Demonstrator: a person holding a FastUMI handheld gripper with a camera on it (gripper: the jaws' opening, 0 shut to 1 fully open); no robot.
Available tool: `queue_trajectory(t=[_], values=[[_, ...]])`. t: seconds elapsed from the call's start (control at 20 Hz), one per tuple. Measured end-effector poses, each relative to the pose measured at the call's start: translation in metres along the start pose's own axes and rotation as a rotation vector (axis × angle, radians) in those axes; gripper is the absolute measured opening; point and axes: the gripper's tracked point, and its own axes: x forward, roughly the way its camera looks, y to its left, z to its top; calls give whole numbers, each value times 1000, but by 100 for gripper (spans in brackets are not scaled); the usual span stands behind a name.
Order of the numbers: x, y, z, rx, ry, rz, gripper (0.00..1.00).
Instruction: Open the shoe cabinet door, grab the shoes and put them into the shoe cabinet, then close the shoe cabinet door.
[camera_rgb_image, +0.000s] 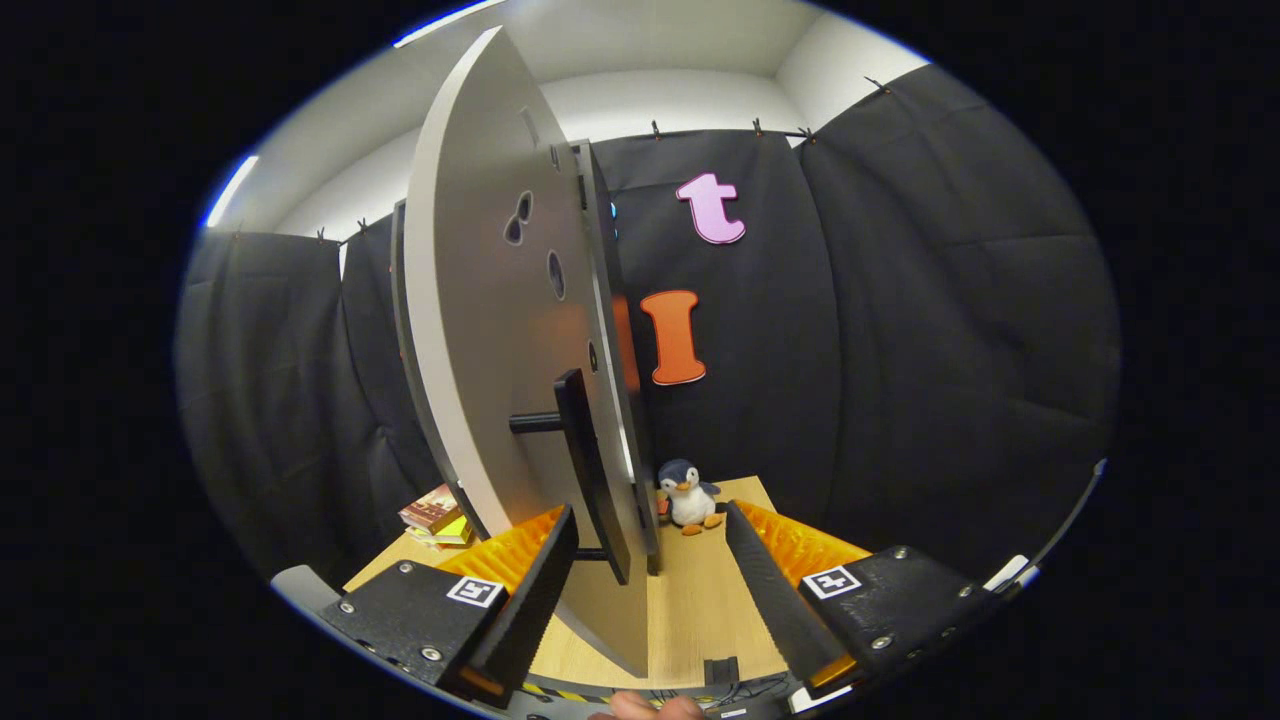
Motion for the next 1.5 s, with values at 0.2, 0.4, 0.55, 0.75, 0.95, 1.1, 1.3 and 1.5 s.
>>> queue_trajectory(t=[0.2,0.4,0.55,0.75,0.95,1.1,1.3,1.5], values=[[0,20,-2,-3,8,0,93],[2,53,-7,-3,19,2,93],[9,82,-12,9,32,2,93],[21,122,-14,-4,43,0,93],[35,160,-16,1,39,-3,93],[47,186,-16,1,40,1,93],[67,226,-17,5,40,21,93],[82,257,-16,-5,48,36,93]])
